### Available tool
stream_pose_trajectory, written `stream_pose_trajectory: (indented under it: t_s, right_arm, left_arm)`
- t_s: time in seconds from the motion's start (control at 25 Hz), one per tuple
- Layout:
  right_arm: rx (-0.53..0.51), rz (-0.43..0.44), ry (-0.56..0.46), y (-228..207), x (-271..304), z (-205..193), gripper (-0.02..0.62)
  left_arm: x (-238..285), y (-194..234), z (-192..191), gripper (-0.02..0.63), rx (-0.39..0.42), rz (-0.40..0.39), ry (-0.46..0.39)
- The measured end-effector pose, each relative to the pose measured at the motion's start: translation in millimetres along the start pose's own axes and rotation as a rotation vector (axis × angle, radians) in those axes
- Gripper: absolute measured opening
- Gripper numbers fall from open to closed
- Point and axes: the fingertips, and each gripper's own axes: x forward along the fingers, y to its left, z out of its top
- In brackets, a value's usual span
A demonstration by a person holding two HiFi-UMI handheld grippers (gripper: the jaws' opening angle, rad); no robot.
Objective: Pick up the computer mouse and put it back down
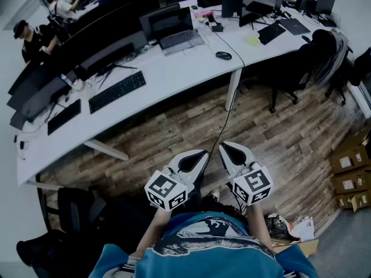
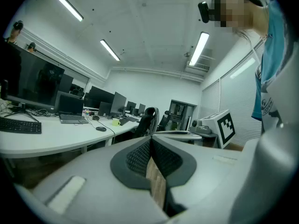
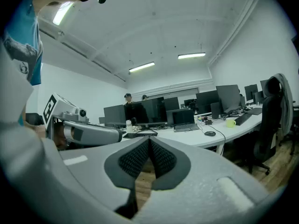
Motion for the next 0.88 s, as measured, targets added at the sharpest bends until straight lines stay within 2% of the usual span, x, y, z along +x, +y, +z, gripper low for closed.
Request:
stream_pose_trajectory:
  t_s: [0.4, 0.72, 0.88]
  right_arm:
    - [0.037, 0.023, -0.017, -2, 11, -2, 0.002]
    - [0.073, -0.027, -0.018, -36, 27, 3, 0.002]
    - [0.083, -0.043, -0.011, -55, 51, 9, 0.002]
  left_arm:
    - [7, 10, -1, 0.014, -0.004, 0.002, 0.007]
    - [38, 28, 3, 0.014, -0.013, -0.049, 0.035]
    - [55, 51, 12, 0.014, -0.016, -0.072, 0.039]
